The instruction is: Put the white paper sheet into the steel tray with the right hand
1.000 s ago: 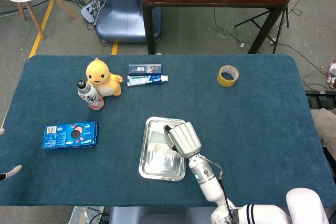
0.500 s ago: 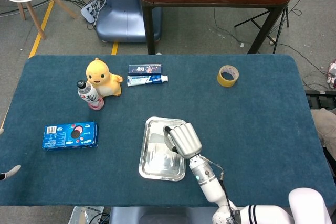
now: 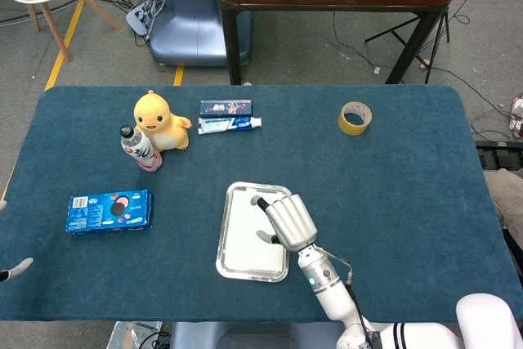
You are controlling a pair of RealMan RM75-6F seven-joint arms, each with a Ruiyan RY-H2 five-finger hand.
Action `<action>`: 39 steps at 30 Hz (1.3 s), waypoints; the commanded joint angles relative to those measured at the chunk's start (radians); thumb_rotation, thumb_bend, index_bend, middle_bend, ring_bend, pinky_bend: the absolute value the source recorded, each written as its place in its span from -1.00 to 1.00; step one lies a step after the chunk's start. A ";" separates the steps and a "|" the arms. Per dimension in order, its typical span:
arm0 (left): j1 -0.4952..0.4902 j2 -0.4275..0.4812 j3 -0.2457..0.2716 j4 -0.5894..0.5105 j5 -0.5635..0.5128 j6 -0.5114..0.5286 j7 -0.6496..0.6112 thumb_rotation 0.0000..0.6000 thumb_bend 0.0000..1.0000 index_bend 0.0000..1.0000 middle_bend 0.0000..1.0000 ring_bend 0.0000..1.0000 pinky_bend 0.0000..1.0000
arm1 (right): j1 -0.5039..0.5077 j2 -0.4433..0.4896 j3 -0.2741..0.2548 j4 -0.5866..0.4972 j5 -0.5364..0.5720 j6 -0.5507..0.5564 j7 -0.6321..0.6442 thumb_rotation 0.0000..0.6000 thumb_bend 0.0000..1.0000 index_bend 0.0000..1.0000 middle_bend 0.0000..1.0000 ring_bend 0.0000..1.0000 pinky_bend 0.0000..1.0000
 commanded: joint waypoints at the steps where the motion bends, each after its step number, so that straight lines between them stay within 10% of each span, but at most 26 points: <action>1: 0.000 0.000 0.000 0.001 -0.001 -0.001 0.000 1.00 -0.86 -0.80 -0.94 -0.96 -0.18 | -0.004 0.012 -0.004 -0.016 -0.011 0.003 0.007 1.00 -1.00 -0.23 1.00 1.00 1.00; 23: -0.003 -0.006 0.001 0.001 -0.002 -0.006 0.015 1.00 -0.86 -0.80 -0.93 -0.96 -0.18 | -0.049 0.225 -0.011 -0.114 -0.035 0.018 0.003 1.00 -0.94 0.14 0.99 0.99 1.00; 28: -0.005 -0.013 0.004 0.001 -0.001 -0.010 0.030 1.00 -0.86 -0.80 -0.93 -0.96 -0.18 | -0.071 0.341 -0.033 -0.185 0.027 -0.012 -0.062 1.00 -0.94 0.14 0.55 0.62 0.97; 39: -0.013 -0.035 0.018 0.000 0.026 -0.013 0.072 1.00 -0.86 -0.80 -0.93 -0.96 -0.18 | -0.172 0.557 -0.127 -0.299 0.120 0.023 -0.104 1.00 -0.94 0.14 -0.02 -0.13 -0.07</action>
